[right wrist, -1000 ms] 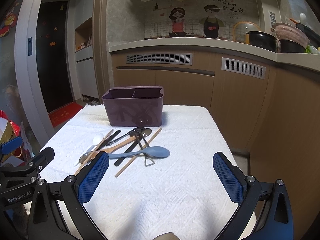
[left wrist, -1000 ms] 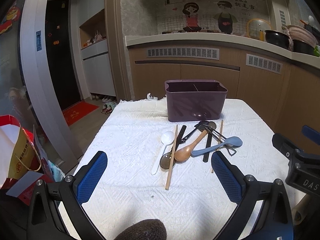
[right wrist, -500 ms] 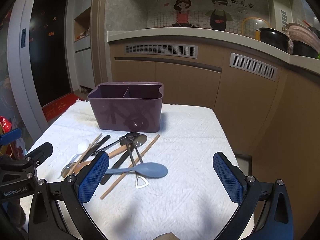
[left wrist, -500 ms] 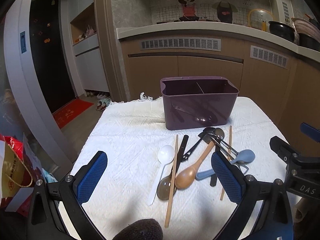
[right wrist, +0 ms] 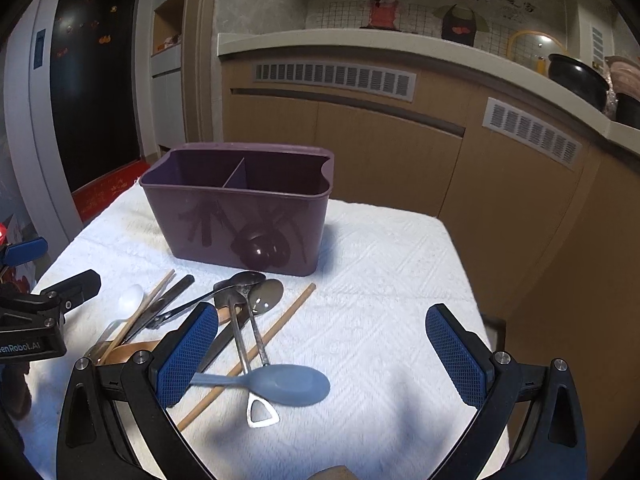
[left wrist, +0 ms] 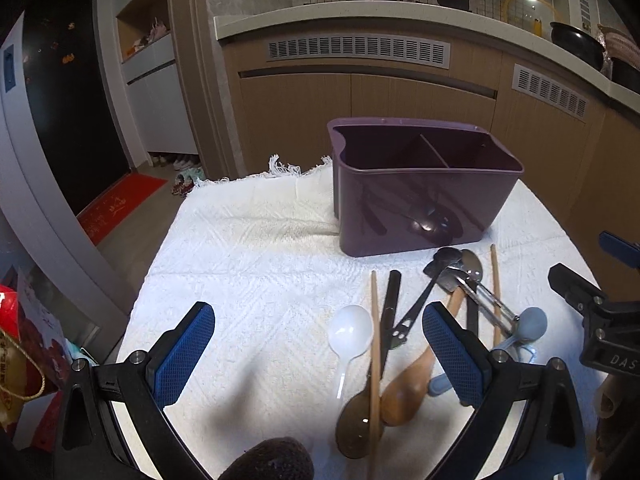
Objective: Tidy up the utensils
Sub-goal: 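Move both grippers down toward the pile of utensils, then grasp a wooden chopstick with the right gripper while the left gripper grasps the white plastic spoon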
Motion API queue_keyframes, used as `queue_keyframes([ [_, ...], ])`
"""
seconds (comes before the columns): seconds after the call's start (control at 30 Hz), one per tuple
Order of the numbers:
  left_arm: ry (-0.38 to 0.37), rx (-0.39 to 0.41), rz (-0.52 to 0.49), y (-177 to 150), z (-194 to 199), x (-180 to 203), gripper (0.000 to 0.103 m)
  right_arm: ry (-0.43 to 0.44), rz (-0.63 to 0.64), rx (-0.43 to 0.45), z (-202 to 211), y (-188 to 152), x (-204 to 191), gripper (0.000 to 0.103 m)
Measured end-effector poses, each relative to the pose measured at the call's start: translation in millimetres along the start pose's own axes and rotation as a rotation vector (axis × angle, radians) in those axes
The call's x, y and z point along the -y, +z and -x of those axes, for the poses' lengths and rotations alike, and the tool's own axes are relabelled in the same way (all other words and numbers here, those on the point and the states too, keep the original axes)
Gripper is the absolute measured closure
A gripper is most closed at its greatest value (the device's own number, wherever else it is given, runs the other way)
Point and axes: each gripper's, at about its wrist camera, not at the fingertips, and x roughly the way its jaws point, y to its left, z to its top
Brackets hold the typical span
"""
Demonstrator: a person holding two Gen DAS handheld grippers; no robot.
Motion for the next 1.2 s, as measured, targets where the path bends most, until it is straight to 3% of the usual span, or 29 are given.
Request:
queue_keyframes([
  [0.17, 0.025, -0.004, -0.043, -2, -3, -17, 0.000, 0.064, 0.029, -0.062, -27, 4, -18, 0.000],
  [0.27, 0.068, -0.006, -0.048, -5, -5, -33, 0.000, 0.122, 0.069, -0.083, -39, 6, -41, 0.005],
  [0.37, 0.098, -0.005, -0.035, -8, -7, -49, 0.000, 0.189, 0.126, -0.116, -49, 8, -70, 0.024],
  [0.43, 0.101, -0.018, -0.023, -11, -11, -58, 0.000, 0.245, 0.152, -0.149, -56, 9, -90, 0.042],
  [0.53, 0.068, -0.056, -0.023, -19, -18, -65, 0.000, 0.306, 0.194, -0.186, -65, 7, -118, 0.060],
  [0.6, 0.044, -0.065, -0.040, -25, -20, -64, 0.000, 0.328, 0.216, -0.208, -71, 6, -133, 0.065],
  [0.77, -0.094, -0.092, -0.020, -33, -20, -69, 0.000, 0.310, 0.182, -0.234, -86, 9, -146, 0.072],
  [0.9, -0.106, -0.071, -0.002, -34, -15, -75, 0.000, 0.289, 0.116, -0.248, -95, 16, -143, 0.081],
  [1.07, -0.131, -0.053, 0.002, -33, -14, -79, 0.000, 0.258, 0.088, -0.213, -81, 24, -130, 0.081],
  [1.2, -0.166, -0.051, -0.002, -28, -17, -75, 0.000, 0.253, 0.108, -0.263, -85, 22, -132, 0.081],
])
